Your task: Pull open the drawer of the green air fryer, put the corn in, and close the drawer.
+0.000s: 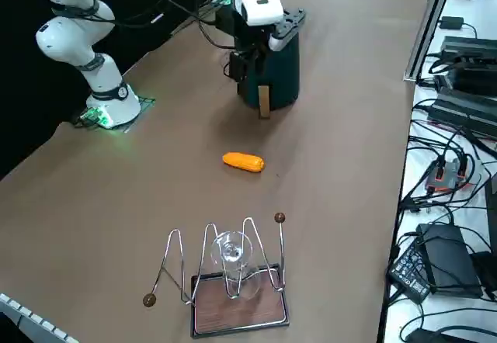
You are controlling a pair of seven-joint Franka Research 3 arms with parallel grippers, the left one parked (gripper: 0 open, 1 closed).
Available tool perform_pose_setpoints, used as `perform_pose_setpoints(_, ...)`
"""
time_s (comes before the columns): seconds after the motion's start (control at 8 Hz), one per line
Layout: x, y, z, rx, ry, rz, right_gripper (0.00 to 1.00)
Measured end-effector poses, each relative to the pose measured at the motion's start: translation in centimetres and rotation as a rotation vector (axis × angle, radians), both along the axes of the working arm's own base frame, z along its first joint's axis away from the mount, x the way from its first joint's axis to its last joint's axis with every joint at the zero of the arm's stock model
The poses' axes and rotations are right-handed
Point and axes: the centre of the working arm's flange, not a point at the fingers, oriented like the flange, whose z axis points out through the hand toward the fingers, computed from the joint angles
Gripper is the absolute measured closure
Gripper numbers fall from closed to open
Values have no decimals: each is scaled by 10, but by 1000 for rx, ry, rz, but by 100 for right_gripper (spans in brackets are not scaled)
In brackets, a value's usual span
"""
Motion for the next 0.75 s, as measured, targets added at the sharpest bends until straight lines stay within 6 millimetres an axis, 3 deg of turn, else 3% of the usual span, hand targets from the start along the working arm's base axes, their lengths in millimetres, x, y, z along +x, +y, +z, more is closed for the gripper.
perform_pose_setpoints(0.25,2,33,-34,72,8,-74,0)
perform_pose_setpoints(0.38,2,49,-52,55,25,-194,0)
perform_pose_setpoints(0.75,3,58,-97,-21,112,-606,0)
